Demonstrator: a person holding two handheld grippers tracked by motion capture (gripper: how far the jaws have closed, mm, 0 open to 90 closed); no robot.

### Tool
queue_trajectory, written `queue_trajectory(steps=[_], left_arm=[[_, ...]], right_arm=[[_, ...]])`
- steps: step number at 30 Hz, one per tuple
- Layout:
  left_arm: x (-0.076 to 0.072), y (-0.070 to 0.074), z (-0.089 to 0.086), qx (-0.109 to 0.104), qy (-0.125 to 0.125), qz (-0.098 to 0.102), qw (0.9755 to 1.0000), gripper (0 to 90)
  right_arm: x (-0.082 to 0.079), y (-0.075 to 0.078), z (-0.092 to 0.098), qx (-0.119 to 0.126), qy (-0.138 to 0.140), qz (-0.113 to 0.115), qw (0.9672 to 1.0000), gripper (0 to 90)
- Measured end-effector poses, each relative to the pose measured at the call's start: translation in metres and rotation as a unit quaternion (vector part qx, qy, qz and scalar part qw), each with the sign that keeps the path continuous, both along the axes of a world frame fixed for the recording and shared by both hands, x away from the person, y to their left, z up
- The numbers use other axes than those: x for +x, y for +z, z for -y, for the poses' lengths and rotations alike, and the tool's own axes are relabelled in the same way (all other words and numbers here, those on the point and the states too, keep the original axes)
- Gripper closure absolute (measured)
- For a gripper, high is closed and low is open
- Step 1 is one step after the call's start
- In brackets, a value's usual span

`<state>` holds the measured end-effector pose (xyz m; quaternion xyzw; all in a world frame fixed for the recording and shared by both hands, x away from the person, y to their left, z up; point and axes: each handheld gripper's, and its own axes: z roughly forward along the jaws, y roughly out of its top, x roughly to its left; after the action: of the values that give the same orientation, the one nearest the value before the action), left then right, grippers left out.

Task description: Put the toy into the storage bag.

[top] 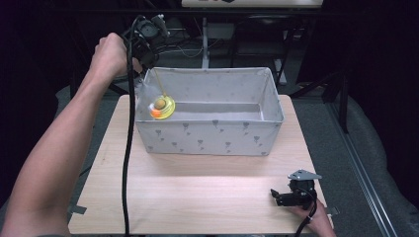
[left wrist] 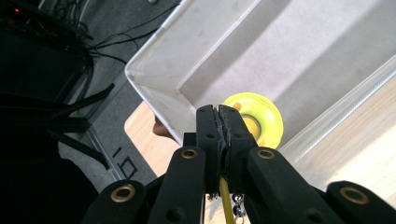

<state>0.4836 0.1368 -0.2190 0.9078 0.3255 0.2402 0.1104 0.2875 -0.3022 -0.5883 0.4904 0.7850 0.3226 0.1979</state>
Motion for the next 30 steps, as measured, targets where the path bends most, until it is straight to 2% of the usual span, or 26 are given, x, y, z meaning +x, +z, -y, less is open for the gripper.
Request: queue_trajectory(steps=[12, 18, 30], left_arm=[[0.005, -0.027, -0.005, -0.004, 0.001, -0.023, 0.9997, 88.1], [0.007, -0.047, -0.01, -0.007, 0.006, -0.042, 0.9991, 88.1], [0.009, -0.068, -0.019, -0.004, 0.013, -0.067, 0.9977, 88.1]], right_arm=[[0.0, 0.0, 0.0, 0.001, 0.0, 0.001, 1.0, 0.0], [0.0, 0.0, 0.0, 0.0, 0.0, 0.0, 1.0, 0.0], [0.0, 0.0, 0.0, 0.001, 0.0, 0.001, 1.0, 0.0]])
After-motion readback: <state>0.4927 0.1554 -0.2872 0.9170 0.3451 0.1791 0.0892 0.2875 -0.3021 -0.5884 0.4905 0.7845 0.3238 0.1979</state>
